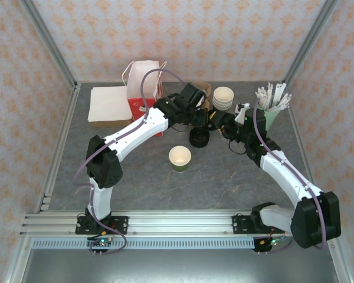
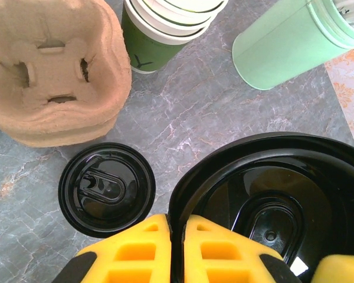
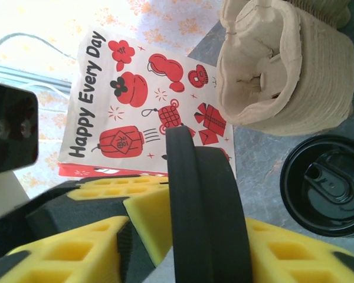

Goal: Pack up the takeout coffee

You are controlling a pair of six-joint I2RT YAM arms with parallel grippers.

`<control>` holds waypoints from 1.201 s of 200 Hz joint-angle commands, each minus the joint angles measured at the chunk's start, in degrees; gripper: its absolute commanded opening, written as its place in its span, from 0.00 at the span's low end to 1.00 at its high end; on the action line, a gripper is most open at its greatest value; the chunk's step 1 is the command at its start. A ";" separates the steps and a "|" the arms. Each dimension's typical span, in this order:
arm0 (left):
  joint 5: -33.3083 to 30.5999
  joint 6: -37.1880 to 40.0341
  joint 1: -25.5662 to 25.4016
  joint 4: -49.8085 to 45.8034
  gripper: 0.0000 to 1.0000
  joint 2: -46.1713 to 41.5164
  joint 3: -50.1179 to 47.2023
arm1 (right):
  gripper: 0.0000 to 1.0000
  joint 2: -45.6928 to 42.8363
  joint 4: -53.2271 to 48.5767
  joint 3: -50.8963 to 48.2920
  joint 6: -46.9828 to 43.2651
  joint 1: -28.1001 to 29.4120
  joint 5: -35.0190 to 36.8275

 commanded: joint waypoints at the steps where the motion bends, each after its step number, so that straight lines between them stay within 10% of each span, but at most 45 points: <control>1: 0.90 -1.15 -0.51 1.34 0.10 -2.88 -0.38 | 0.41 0.20 -0.62 2.51 -2.24 0.33 0.79; 155: -3.29 1.86 0.43 -4.17 0.61 -11.57 -1.47 | 0.19 -0.61 -21.88 8.50 -20.22 2.29 10.34; 240: 9.23 -24.14 10.78 -0.10 0.70 -28.95 -17.58 | 0.18 -7.59 -30.51 12.12 -49.46 16.36 37.16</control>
